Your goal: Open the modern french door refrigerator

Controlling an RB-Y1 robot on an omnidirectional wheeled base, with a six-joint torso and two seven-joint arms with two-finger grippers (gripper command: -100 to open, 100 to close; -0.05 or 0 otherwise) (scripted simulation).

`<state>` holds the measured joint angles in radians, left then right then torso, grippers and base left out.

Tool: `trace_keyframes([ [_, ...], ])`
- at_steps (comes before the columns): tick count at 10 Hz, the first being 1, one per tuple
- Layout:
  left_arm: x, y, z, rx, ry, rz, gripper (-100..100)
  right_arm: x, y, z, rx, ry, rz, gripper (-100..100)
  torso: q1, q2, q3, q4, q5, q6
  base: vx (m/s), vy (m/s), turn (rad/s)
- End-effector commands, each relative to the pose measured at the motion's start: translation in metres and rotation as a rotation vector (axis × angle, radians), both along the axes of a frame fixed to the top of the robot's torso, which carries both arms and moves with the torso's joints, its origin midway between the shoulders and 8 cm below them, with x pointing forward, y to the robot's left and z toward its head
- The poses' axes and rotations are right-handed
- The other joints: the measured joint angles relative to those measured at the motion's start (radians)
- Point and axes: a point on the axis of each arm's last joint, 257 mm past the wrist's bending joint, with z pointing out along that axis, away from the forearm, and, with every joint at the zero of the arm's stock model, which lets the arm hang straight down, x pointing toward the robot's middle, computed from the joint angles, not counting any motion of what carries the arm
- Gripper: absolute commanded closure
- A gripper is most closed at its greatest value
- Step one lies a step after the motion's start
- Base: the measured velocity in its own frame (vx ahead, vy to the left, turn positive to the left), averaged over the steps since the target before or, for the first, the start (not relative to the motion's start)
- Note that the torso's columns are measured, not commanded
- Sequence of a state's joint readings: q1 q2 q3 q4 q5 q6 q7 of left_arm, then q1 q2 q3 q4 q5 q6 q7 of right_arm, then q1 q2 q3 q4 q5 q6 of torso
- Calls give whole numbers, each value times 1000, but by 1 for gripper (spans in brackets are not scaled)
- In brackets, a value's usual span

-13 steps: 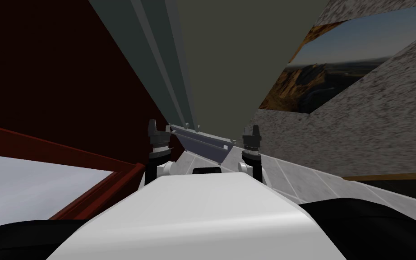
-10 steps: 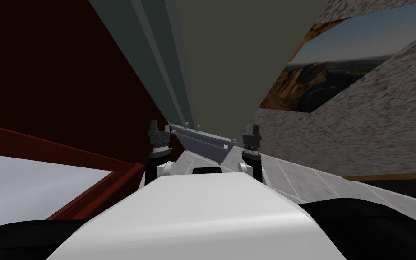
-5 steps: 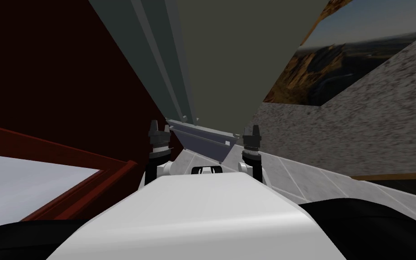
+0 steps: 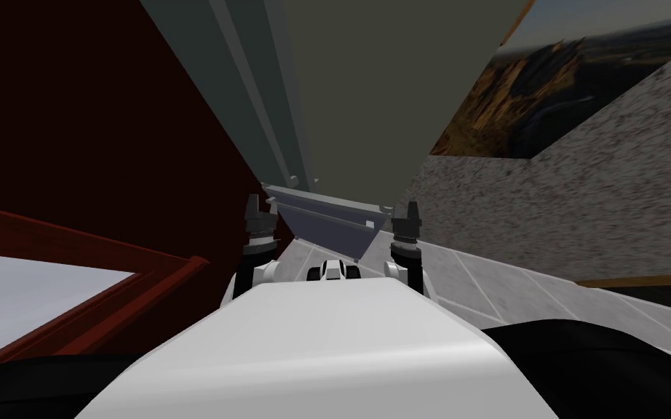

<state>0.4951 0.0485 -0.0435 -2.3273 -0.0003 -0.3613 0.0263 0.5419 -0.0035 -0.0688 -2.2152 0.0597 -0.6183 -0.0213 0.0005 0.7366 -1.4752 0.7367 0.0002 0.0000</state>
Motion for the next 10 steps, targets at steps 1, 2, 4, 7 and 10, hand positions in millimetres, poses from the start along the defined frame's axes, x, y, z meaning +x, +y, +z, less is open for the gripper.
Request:
trace_keyframes([
  [1,9,-8,-15,44,34,-30,-100,0,0,0,0,0,0,0,0,1,-1,1,0,0,12,20,-41],
  [2,13,-11,-23,56,49,-40,-100,0,0,0,0,0,0,0,0,1,-1,1,0,0,17,20,-51],
  [4,21,-15,-39,71,80,-54,-100,0,0,0,0,0,0,0,-1,1,-1,1,0,0,22,19,-54],
  [7,32,-20,-65,82,127,-71,-100,0,0,0,0,0,0,0,0,2,-1,1,0,0,20,25,-59],
  [10,43,-24,-90,84,171,-83,-100,0,0,0,0,0,0,0,-1,1,-1,1,0,0,21,23,-62],
])
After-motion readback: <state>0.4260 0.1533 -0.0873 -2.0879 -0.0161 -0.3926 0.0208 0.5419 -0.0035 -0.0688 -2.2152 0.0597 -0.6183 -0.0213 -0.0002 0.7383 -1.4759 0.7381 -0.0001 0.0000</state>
